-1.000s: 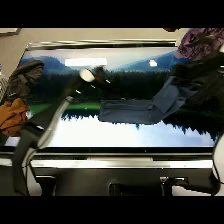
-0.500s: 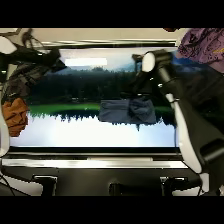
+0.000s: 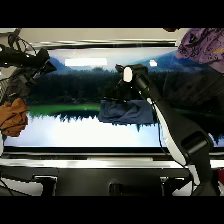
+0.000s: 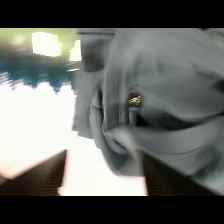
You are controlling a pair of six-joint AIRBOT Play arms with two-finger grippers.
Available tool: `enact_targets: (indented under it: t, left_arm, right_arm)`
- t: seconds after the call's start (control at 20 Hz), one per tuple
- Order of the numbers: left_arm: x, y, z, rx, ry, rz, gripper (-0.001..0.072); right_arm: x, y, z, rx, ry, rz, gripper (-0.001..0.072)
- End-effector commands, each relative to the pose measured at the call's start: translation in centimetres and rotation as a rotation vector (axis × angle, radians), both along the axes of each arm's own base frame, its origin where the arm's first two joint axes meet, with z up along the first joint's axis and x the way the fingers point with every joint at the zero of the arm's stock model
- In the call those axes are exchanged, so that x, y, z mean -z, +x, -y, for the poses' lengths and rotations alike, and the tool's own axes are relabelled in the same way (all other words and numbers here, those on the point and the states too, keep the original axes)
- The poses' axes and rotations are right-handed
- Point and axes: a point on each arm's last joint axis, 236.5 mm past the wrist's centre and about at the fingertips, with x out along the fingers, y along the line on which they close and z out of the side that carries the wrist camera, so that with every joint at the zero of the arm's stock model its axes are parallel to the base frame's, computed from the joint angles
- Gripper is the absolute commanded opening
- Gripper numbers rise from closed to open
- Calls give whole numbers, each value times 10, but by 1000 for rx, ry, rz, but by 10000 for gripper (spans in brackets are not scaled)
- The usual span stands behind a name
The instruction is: Fold the clothes and pants, and hang the long-sleeved shirts on hangers.
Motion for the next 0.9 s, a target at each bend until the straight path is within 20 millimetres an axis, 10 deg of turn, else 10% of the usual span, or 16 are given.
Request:
enact_targets:
  t: [0.0,0.2,0.45,0.65,0.85]
  left_arm:
    - [8,-2,3,8,2,-19,14]
    - [8,-2,6,13,1,-18,14]
    - [8,-2,6,13,1,-17,15]
    - [8,-2,6,13,1,-17,15]
    - [8,-1,6,12,1,-16,16]
  right_arm:
    - [-36,-9,-27,-70,143,39,596]
    - [-111,20,35,4,125,235,621]
    - [-153,58,221,197,78,336,674]
    - [-105,55,311,316,295,226,673]
    - [4,19,325,344,394,0,660]
